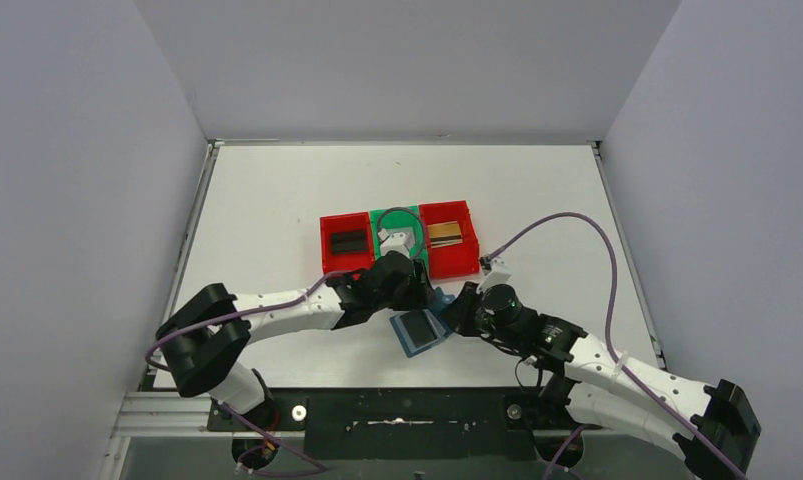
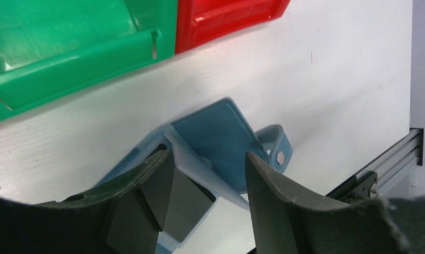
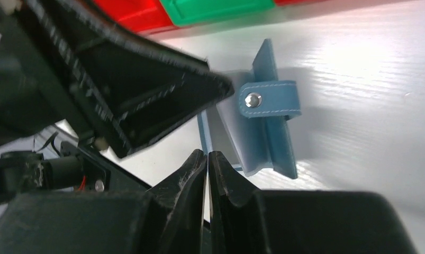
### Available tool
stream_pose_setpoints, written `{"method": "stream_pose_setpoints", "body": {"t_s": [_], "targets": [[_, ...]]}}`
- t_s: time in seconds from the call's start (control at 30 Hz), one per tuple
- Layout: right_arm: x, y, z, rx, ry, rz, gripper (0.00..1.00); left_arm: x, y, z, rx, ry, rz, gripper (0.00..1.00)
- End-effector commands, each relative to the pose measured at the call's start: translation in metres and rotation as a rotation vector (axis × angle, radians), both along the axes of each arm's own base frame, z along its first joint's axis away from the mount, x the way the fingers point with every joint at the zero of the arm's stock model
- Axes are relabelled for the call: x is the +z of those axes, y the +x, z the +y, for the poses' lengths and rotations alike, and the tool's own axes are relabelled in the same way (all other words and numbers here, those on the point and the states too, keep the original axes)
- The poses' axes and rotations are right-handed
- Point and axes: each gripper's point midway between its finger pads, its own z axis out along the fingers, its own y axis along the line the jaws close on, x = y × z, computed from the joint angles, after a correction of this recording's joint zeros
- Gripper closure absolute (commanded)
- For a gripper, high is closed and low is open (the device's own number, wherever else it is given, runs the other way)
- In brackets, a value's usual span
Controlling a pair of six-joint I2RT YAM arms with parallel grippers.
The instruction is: Take the credit cards out of the card holder
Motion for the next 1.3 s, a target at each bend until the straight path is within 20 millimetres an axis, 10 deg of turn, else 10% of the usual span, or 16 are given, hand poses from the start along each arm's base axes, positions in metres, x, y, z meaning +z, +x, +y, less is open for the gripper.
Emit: {"method": "stream_pose_setpoints", "body": {"t_s": [0.0, 0.4, 0.77, 1.27], "targets": [[0.024, -0.003, 0.018, 0.050, 0.062, -0.085, 0.91, 0.013, 0.014, -0.017, -0.044, -0.067, -0.026, 0.49], [-0.002, -0.013, 0.030, 0.161, -0.025, -0.065, 0.88, 0.008, 0.025, -0.051, -0.070, -0.074, -0.012, 0.51], [-0.017, -0.012, 0.032, 0.172, -0.092, -0.075, 0.49, 0.050, 0.022, -0.003, 0.055, -0.107, -0.100, 0.47], [-0.030, 0.008, 0.045, 0.253, -0.347, -0.071, 0.37, 0.070, 0.010, 0.082, 0.213, -0.076, -0.144, 0.42]]}}
